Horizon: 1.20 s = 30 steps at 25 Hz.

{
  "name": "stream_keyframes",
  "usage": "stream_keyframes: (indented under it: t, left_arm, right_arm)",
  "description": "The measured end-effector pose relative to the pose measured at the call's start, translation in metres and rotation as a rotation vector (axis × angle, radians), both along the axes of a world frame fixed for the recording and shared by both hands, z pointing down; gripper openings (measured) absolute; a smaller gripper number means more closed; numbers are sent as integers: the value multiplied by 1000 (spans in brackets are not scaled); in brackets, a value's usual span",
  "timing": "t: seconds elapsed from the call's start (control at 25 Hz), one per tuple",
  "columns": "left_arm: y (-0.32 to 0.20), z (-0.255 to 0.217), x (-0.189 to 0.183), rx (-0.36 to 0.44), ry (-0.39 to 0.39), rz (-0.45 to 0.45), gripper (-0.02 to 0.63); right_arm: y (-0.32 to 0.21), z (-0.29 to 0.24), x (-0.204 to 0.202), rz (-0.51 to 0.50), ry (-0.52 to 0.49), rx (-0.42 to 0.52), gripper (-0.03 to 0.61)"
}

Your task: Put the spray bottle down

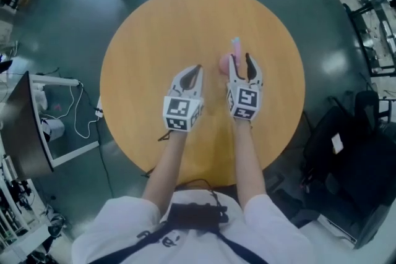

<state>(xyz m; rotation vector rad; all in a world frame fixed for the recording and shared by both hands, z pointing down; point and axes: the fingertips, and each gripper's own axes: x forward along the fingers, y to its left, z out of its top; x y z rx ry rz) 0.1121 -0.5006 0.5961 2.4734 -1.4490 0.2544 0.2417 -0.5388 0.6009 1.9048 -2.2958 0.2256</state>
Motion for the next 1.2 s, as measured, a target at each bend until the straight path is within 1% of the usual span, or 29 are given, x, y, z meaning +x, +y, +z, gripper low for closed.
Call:
stream_keyframes:
  t: [0.16,0.32,0.48,0.6,0.8,0.92,1.08,1.2]
  left_arm:
    - [9,-10,-9,2,10,8,12]
    - [26,-21,-11,20,6,19,12]
    - [49,-43,-15,52,18,31,12]
    - [79,-61,-24,63,27,35,12]
    - [121,-76,-50,64,33,25,12]
    - [142,-92,-67,99,37,21,12]
    - [187,-114,-82,164,38,17,12]
    - [205,-128,-99,194,47,8,12]
  right_arm:
    - [9,-14,-11,-2,-17,4,225]
    - [35,-28,-18,-6,-28,15,209]
    - [72,-44,-25,0,-41,28,153]
    - [107,-60,-37,0,-52,25,132]
    - [155,-87,-70,-9,-50,34,88]
    - [183,-110,-92,-21,-64,73,63]
    - [240,-132,-115,-50,-92,140,25]
    - [263,-151,-139,-96,-105,173,18]
